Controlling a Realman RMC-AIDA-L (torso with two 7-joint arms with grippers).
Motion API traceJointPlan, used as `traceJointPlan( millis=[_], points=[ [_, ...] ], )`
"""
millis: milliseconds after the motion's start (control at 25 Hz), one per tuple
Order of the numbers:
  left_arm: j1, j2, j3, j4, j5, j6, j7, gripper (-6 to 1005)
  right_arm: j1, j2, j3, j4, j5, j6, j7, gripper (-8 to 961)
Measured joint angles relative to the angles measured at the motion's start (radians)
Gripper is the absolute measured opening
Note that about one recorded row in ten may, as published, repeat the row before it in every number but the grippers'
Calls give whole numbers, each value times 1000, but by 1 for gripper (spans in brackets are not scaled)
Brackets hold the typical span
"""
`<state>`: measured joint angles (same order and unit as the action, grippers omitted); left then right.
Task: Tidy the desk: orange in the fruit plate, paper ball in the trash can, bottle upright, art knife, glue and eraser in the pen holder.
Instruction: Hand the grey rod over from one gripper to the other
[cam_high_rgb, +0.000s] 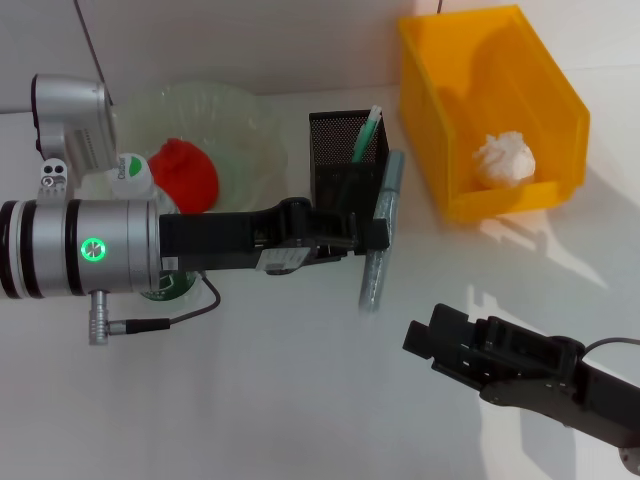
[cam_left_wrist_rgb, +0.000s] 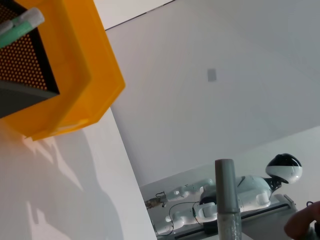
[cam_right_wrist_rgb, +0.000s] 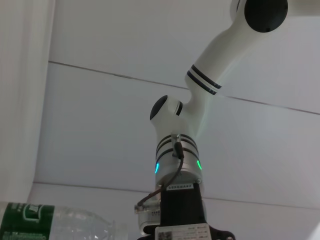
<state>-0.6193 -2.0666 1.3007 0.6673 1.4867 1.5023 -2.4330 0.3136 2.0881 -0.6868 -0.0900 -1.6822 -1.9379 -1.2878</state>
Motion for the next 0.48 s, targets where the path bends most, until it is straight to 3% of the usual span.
traceJointPlan(
  millis=[200, 400, 480],
  points=[
    [9, 0, 1, -6, 1, -6, -12, 124, 1, 4, 6, 32, 0, 11, -4, 494],
    [20, 0, 1, 0, -3, 0, -15, 125, -4, 1, 20, 47, 0, 41, -60, 702],
    [23, -1, 1, 6, -4, 1, -16, 125, -5, -1, 31, 45, 0, 64, -81, 702]
  ],
)
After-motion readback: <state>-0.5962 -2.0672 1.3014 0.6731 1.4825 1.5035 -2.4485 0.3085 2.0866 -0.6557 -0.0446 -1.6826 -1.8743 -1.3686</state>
